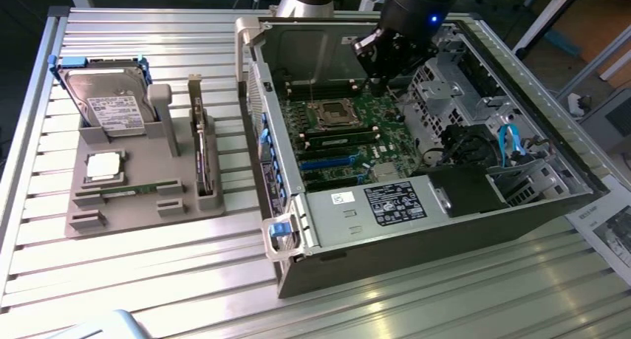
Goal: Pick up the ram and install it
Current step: 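Press down the ram until it locks into place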
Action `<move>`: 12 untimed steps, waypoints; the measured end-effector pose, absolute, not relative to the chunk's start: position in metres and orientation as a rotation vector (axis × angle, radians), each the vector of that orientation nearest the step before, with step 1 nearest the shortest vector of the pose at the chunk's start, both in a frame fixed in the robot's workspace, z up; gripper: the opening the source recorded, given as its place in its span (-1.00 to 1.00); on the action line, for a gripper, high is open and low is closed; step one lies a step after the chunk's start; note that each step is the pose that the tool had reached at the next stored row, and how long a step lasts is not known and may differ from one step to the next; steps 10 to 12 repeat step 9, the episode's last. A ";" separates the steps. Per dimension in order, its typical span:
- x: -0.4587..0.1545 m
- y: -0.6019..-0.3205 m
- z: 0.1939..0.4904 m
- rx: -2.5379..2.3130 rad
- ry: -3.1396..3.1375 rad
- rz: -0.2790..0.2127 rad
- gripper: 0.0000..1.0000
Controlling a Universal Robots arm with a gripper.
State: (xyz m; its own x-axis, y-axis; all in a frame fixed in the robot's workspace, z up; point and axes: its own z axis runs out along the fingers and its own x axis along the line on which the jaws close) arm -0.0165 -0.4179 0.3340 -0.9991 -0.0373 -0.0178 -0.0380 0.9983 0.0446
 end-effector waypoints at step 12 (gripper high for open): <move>-0.017 -0.418 0.334 -0.065 3.125 0.070 -0.80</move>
